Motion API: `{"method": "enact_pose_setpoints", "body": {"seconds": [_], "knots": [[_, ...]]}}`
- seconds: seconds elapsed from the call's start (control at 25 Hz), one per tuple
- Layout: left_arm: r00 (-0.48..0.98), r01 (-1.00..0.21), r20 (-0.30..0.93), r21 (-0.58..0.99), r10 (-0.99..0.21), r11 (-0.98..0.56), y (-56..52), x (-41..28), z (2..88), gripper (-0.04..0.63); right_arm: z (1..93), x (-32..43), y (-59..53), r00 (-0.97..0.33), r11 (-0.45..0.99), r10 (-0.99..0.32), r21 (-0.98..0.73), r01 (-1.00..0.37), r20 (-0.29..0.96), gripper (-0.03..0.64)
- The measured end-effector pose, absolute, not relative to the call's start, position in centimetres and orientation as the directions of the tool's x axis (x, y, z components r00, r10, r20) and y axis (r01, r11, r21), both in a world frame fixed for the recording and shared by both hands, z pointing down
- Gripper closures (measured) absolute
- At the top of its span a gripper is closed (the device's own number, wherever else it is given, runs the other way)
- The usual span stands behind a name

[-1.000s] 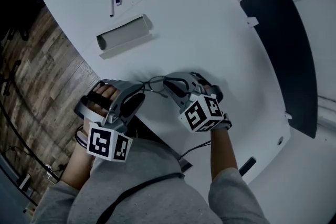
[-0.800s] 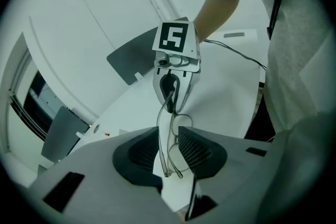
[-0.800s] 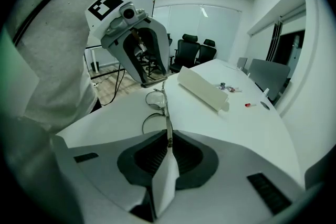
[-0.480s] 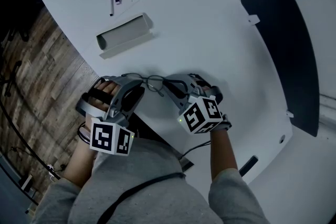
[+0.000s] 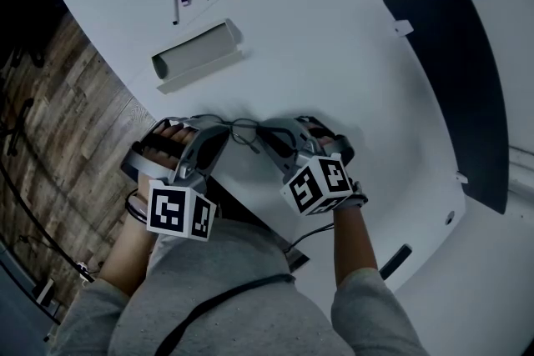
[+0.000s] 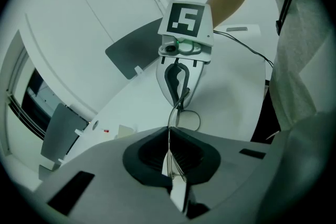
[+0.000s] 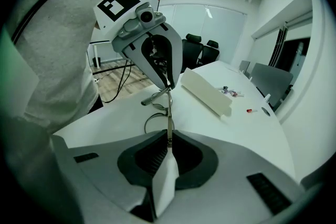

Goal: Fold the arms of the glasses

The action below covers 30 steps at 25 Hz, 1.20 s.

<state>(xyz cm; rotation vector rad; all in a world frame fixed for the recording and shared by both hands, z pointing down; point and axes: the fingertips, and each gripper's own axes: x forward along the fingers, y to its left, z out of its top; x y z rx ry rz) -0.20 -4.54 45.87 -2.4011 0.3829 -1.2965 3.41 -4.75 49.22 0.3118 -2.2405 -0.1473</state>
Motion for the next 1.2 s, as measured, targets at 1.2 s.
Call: {"method": "enact_pose_setpoints", "body": {"seconds": [1.2], "knots": [[0.482,-0.047,0.795,-0.396,-0.368,-0.917,-5.9,1.0,48.5,0.575,49.5,4.0,-4.8,-0.634,0.963,-0.254,0.13,-0.236,0.73,0.56]]}}
